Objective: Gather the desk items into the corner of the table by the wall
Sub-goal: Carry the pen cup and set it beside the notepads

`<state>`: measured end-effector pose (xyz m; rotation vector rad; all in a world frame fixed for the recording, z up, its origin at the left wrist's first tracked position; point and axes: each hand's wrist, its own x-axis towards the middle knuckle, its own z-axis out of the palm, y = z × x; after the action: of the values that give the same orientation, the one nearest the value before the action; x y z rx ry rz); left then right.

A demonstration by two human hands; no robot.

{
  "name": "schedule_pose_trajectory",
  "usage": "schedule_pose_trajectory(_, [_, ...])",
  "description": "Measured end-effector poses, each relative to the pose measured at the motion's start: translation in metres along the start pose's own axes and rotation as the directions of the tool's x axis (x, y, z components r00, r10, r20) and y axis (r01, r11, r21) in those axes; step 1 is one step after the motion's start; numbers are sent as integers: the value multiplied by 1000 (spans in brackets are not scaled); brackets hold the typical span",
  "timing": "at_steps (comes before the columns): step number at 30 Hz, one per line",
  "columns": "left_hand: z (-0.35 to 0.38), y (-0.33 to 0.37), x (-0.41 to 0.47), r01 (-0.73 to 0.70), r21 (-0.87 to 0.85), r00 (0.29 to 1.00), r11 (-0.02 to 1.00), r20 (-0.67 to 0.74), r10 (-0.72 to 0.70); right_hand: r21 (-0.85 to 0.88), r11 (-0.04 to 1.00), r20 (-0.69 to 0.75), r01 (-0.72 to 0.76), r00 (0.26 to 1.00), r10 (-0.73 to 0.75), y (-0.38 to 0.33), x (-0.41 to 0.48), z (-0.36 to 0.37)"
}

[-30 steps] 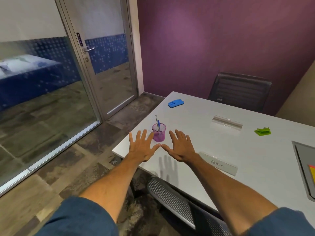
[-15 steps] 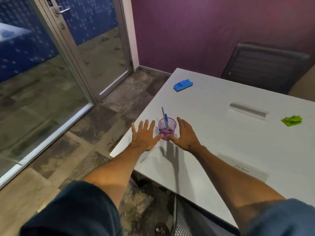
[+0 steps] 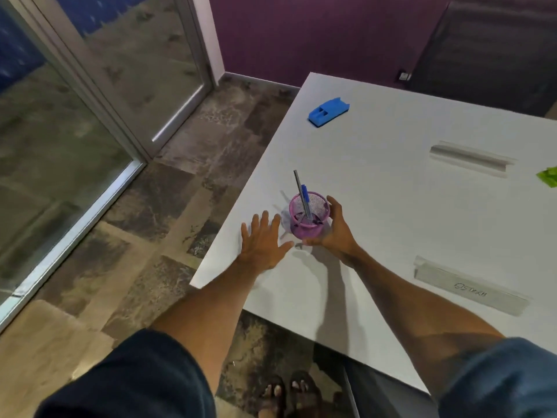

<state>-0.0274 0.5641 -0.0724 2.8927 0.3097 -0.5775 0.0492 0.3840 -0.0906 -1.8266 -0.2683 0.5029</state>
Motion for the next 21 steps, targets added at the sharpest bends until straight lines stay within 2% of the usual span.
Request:
schedule_pose_trajectory(3, [11, -3, 9, -15, -52, 999, 999, 33, 16, 44, 997, -56, 65, 996, -63, 10, 7, 9])
schedule_pose_trajectory(9, [28, -10, 16, -1, -105, 994, 994, 108, 12, 18, 998, -120, 58, 991, -56, 17, 19, 17])
schedule_pose_trajectory(17, [23, -5, 13, -8, -80, 995, 997, 96, 16, 23, 998, -191, 58, 980, -53, 5, 14, 21])
schedule_pose_trajectory(21, [0, -3, 6, -40, -40, 999, 998, 24, 41, 79, 994, -244, 71, 969, -50, -17, 4, 14])
